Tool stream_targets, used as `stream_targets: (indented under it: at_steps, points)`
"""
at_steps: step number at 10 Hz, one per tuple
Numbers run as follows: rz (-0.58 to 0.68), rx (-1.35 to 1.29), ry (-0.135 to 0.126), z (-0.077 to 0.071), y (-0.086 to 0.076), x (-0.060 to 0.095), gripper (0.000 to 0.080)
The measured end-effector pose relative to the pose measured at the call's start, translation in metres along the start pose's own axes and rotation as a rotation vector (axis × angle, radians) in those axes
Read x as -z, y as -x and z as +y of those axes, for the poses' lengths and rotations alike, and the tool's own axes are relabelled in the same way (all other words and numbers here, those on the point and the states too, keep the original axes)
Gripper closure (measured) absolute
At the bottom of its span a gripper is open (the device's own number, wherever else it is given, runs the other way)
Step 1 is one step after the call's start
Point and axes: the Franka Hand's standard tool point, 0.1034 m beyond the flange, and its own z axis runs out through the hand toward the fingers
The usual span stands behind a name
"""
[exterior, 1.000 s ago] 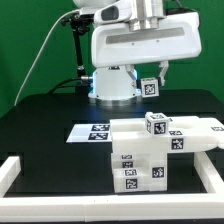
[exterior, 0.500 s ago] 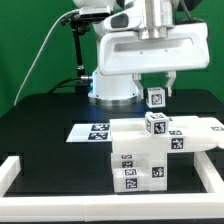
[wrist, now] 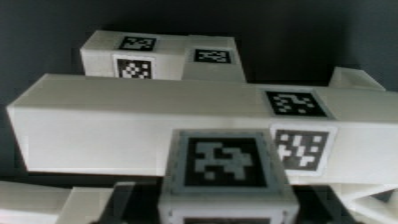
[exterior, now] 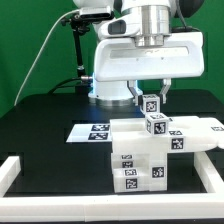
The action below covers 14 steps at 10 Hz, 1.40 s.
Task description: Assemble chair
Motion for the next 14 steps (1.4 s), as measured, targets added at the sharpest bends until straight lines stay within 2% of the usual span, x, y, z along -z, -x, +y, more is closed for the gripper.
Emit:
stream_targets:
  at_steps: [4, 9, 11, 12, 14]
  points:
    - [0.006, 0.006, 0.011, 0.001, 0.002, -0.010, 0.0515]
    - [0.036, 0.011, 0.020, 0.003, -0.003, -0.010, 0.0514]
    - [0.036, 0.011, 0.020, 0.003, -0.003, -0.010, 0.0192]
    - [0.036, 0.011, 0.020, 0.003, -0.003, -0.010, 0.0161]
    - [0.036, 0.011, 0.020, 0.003, -0.003, -0.011, 0.0152]
